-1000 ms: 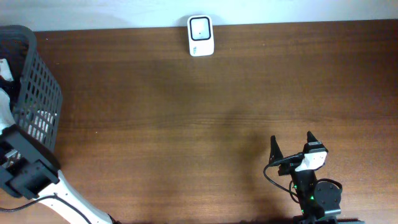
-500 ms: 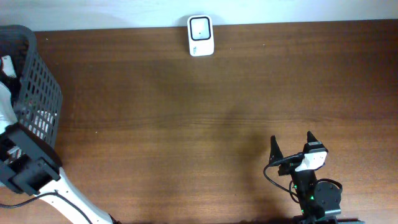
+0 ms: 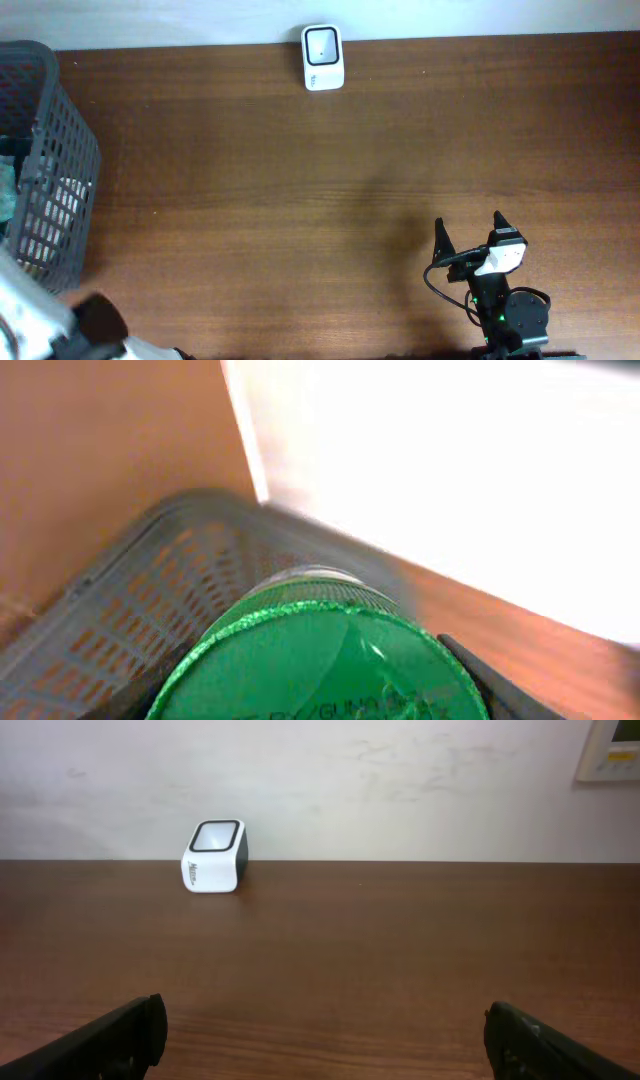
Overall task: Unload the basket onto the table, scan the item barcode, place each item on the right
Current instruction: 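Carry the jar with the left gripper and set it on the table centre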
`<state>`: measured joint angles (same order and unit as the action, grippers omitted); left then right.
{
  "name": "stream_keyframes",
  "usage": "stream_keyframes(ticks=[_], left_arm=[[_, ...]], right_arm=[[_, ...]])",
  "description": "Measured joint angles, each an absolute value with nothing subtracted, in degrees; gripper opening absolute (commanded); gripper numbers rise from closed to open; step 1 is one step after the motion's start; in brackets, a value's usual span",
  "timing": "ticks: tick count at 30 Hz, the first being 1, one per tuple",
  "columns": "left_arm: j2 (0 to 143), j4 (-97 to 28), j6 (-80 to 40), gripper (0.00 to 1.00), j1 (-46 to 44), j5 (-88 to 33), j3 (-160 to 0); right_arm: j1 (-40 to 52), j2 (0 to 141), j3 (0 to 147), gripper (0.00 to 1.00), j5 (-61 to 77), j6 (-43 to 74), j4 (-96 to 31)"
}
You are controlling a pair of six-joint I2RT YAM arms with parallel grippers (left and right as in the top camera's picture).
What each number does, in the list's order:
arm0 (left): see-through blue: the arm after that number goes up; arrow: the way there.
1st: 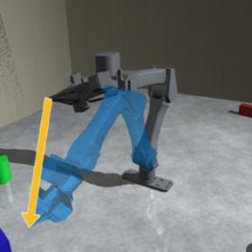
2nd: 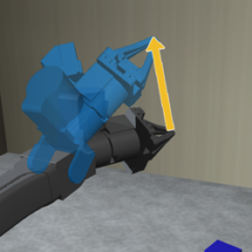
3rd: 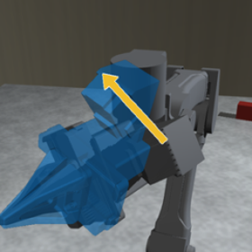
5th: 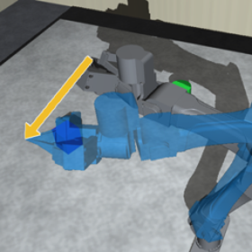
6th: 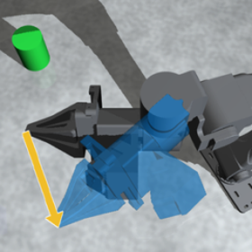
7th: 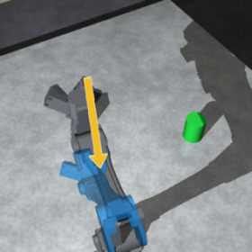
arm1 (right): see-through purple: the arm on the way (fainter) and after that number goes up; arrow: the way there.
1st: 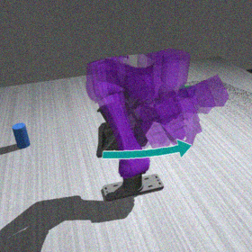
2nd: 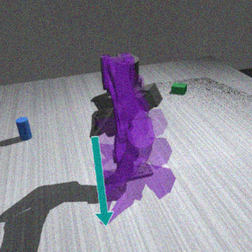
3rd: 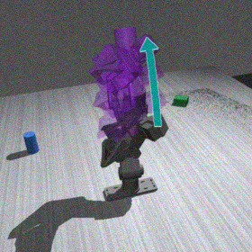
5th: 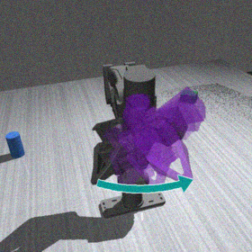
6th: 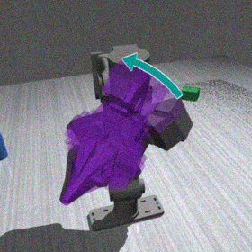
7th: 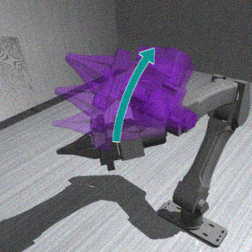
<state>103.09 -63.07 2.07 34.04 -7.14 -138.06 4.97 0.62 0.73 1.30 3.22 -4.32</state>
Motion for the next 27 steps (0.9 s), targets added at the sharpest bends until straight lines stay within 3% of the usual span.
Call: stream_keyframes(ticks=[5, 14, 27], left_arm=[[95.64, -73.89, 1.45, 0.52, 22.2, -12.71, -139.39], [109.23, -78.37, 1.43, 0.52, -8.21, -14.41, -132.66], [131.41, -68.97, 1.43, 0.52, -28.58, -12.43, -130.85]], right_arm=[[4.97, 0.62, 0.73, 0.98, 1.3, 3.2, -4.32], [4.97, 0.62, 0.73, 0.98, 1.28, 3.22, -4.32], [4.97, 0.62, 0.73, 0.98, 1.3, 3.22, -4.32]])
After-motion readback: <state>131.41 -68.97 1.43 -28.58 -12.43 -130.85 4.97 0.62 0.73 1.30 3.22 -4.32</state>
